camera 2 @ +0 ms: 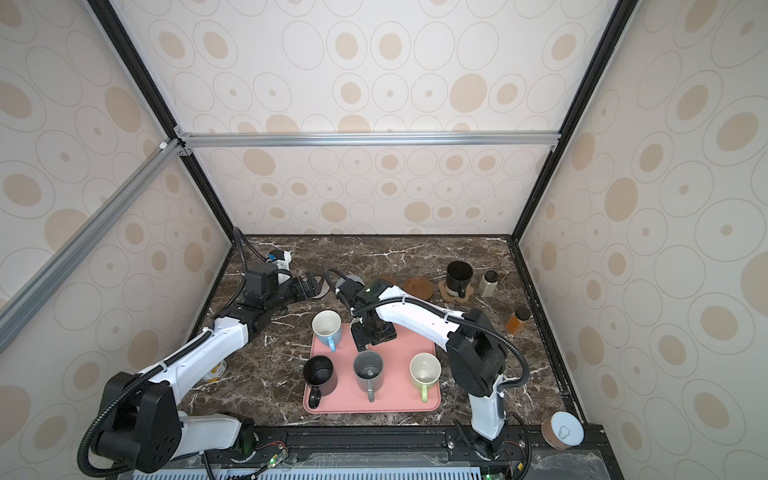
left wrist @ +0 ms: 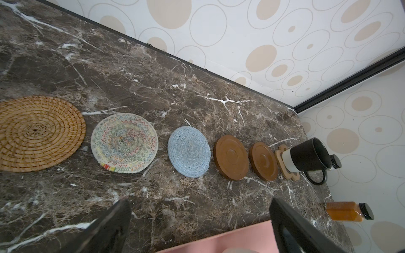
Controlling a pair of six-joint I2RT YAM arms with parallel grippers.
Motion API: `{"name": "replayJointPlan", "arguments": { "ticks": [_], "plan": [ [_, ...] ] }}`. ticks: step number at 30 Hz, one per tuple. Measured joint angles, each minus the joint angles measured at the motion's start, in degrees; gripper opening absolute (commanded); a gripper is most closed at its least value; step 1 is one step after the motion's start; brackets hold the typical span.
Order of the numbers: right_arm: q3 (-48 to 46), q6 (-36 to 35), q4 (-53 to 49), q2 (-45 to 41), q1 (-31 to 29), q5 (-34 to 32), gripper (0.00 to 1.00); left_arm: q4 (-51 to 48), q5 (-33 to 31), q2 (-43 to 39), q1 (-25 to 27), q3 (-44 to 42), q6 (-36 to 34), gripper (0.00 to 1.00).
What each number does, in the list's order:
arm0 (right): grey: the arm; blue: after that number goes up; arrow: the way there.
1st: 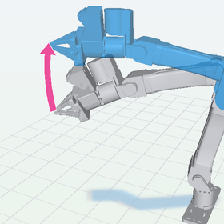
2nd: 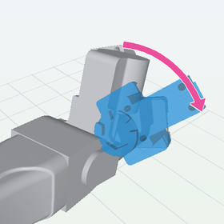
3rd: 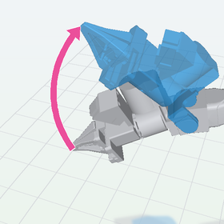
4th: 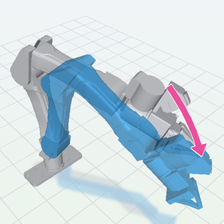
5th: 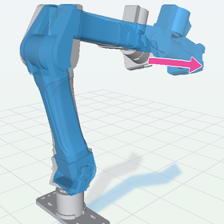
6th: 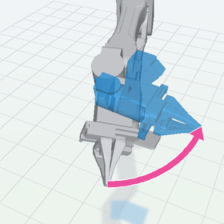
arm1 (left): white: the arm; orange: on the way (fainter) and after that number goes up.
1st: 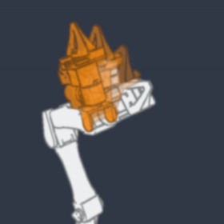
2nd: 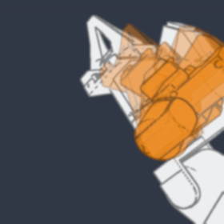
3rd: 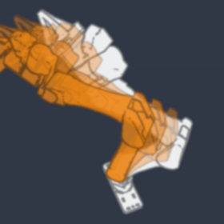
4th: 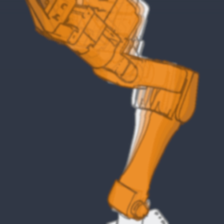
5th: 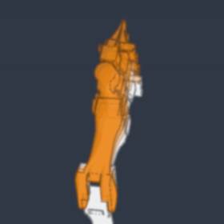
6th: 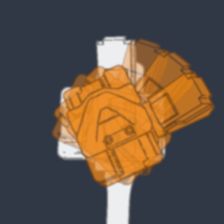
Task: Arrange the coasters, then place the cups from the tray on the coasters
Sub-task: 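Lower the open right gripper onto the white mug's rim and close it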
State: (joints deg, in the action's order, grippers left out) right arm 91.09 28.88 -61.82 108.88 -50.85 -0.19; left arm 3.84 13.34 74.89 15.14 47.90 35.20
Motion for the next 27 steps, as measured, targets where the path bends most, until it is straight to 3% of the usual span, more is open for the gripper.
{"name": "replayJointPlan", "arguments": {
  "ticks": [27],
  "plan": [
    [3.23, 0.02, -0.24, -0.13, 0.02, -0.22, 0.67, 0.0, -0.02, 0.68, -0.02, -0.09, -0.04, 1.0]
  ]
}}
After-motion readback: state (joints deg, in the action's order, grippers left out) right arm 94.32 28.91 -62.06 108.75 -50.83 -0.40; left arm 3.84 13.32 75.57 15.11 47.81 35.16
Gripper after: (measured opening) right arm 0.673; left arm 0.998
